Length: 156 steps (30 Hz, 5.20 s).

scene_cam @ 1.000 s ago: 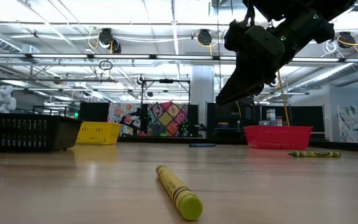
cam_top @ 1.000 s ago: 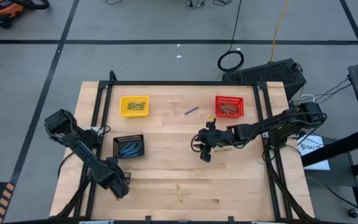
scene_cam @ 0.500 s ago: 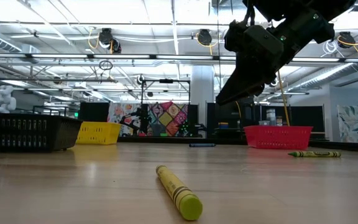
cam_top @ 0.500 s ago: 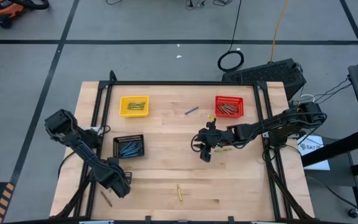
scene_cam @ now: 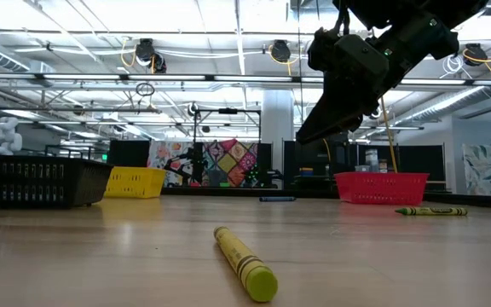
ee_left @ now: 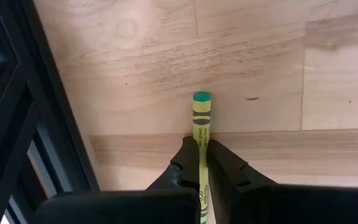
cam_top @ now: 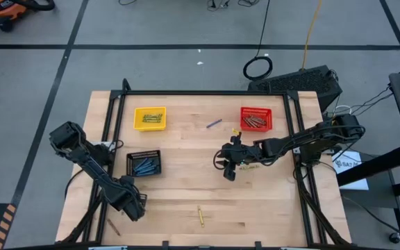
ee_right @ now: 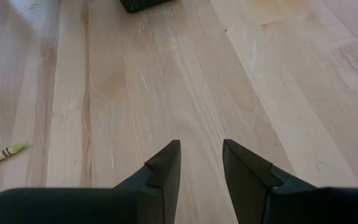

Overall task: Sort crayons
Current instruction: Put the green crayon into the yellow bin, then put the blue crayon into the black bin

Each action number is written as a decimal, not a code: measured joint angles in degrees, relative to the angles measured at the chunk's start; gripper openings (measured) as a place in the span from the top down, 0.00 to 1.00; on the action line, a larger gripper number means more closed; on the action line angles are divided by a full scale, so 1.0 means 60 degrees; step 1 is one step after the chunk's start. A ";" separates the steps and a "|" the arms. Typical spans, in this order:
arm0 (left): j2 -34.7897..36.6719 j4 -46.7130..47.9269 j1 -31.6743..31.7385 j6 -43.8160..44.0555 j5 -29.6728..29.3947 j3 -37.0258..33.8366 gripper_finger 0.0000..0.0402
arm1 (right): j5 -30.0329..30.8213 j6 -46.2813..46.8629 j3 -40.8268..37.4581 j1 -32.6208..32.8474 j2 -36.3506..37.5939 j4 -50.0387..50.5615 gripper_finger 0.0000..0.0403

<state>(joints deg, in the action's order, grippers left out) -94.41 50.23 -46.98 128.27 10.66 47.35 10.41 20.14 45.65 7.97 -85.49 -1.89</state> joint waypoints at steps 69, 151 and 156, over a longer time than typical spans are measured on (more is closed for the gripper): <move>0.2000 0.1620 0.9586 -1.4049 -0.7835 0.2182 0.99 | 0.0062 -0.1816 0.0000 -0.1764 -0.0004 -0.1048 0.73; 0.3545 -0.0041 1.0008 -1.8664 -0.2144 0.1632 0.84 | -0.1958 -1.0068 0.4979 -0.5517 -0.4140 0.4971 0.73; 0.3995 -0.0038 0.9517 -1.8234 -0.1865 0.1632 0.84 | -0.1740 -1.0611 0.5238 -0.5584 -0.4442 0.5117 0.73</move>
<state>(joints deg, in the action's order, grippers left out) -70.44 50.00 10.12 18.87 -0.53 57.14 -0.02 -43.52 77.08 -25.54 -112.14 28.81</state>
